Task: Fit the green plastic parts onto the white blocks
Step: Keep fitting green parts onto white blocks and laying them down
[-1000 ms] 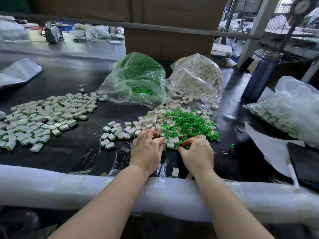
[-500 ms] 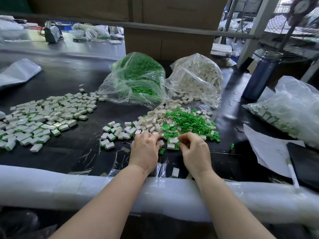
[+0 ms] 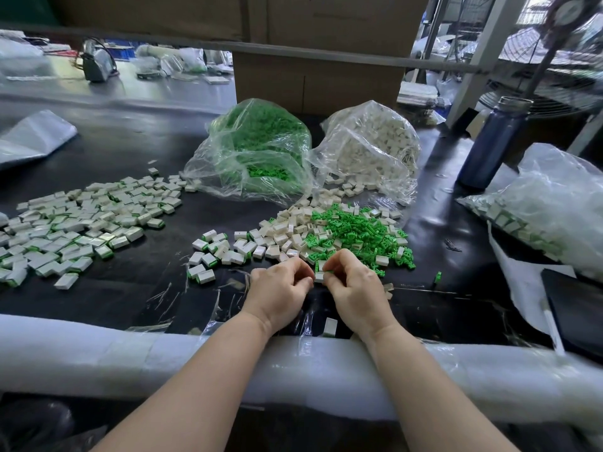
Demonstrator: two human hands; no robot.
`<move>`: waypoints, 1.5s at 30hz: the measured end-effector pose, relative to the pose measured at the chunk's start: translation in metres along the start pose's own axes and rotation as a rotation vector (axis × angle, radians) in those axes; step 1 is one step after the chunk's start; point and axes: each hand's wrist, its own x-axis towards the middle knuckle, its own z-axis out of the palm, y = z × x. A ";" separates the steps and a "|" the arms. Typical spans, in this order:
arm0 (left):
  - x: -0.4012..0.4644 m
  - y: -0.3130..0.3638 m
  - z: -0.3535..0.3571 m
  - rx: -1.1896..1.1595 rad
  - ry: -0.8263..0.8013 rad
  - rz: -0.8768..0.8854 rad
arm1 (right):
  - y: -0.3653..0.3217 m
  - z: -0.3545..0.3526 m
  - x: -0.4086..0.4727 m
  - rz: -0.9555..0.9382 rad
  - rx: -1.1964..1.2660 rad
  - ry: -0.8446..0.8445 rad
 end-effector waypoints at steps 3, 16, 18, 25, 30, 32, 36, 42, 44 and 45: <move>0.001 -0.002 0.000 -0.042 0.003 0.039 | 0.000 0.000 0.000 0.001 -0.024 0.024; 0.005 -0.012 0.002 -0.395 0.010 0.054 | 0.003 -0.002 0.002 -0.026 0.103 0.110; 0.005 -0.012 0.002 -0.420 0.017 0.055 | 0.003 -0.003 0.002 -0.013 0.174 0.128; 0.005 -0.012 0.001 -0.548 0.040 0.038 | 0.002 -0.004 0.002 0.047 0.392 0.121; 0.004 -0.012 0.000 -0.631 0.018 0.034 | 0.002 -0.007 0.003 0.073 0.457 0.086; 0.004 -0.011 0.000 -0.634 -0.010 0.049 | 0.002 -0.007 0.004 0.081 0.480 0.067; 0.004 -0.011 0.000 -0.647 -0.053 0.059 | 0.003 -0.006 0.004 0.101 0.503 0.051; 0.005 -0.011 0.000 -0.645 -0.054 0.062 | 0.004 -0.006 0.004 0.132 0.516 0.025; 0.004 -0.011 0.000 -0.645 -0.061 0.056 | 0.003 -0.007 0.004 0.141 0.551 0.025; 0.004 -0.011 0.001 -0.638 -0.068 0.054 | 0.003 -0.007 0.004 0.143 0.567 0.030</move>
